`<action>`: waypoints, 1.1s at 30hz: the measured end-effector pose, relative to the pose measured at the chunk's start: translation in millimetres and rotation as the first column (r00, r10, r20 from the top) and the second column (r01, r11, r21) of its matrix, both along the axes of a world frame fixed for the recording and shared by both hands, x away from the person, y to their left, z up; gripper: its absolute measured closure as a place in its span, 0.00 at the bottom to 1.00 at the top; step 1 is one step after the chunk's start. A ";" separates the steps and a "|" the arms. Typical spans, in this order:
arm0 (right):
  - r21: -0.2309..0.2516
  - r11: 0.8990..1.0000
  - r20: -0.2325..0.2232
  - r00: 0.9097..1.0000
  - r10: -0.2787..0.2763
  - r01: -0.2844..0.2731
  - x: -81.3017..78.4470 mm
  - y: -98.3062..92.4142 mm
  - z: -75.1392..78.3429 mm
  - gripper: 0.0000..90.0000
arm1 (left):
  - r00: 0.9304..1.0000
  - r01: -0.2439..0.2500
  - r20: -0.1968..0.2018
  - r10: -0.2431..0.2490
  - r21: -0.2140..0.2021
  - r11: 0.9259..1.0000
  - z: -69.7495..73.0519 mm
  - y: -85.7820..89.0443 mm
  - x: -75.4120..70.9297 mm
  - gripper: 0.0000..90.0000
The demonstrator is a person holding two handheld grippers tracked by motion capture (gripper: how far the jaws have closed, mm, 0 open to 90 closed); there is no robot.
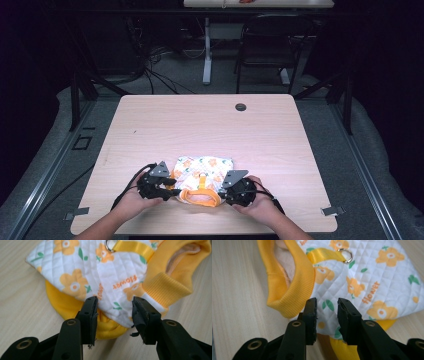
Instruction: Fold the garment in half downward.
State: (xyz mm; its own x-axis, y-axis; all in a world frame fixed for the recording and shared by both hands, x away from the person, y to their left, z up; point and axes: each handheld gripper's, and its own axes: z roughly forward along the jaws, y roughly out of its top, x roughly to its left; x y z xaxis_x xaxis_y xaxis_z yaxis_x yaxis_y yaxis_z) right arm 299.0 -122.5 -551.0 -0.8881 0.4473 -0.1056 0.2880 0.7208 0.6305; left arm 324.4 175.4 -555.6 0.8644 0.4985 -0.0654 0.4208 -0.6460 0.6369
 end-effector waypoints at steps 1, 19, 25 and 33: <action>-0.017 1.000 0.000 1.000 0.004 -0.004 0.0 -0.3 -1.0 0.76 | 1.000 -0.005 -0.002 0.005 0.000 1.000 -1.8 0.5 -0.7 0.61; -0.023 0.998 -0.025 0.998 -0.055 0.055 21.4 -10.0 -10.2 0.76 | 0.998 -0.059 0.003 0.059 -0.013 0.998 -7.3 -10.7 9.5 0.60; -0.029 0.997 -0.025 0.997 -0.069 0.068 29.7 -9.9 -8.6 0.77 | 0.997 -0.077 0.005 0.077 -0.017 0.997 -7.4 -12.0 14.3 0.60; -0.023 0.996 -0.029 0.996 -0.083 0.083 41.1 -9.7 -7.8 0.78 | 0.994 -0.109 -0.011 0.109 -0.037 0.993 -8.3 -11.5 21.9 0.61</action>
State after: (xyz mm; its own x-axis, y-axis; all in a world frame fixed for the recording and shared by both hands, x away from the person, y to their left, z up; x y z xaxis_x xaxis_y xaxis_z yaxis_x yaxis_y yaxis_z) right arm 340.1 -132.2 -558.8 -0.8510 0.5175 -0.0898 0.3661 0.7070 0.6051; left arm 346.3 163.9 -564.0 0.8043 0.5869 -0.0931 0.4932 -0.5719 0.6555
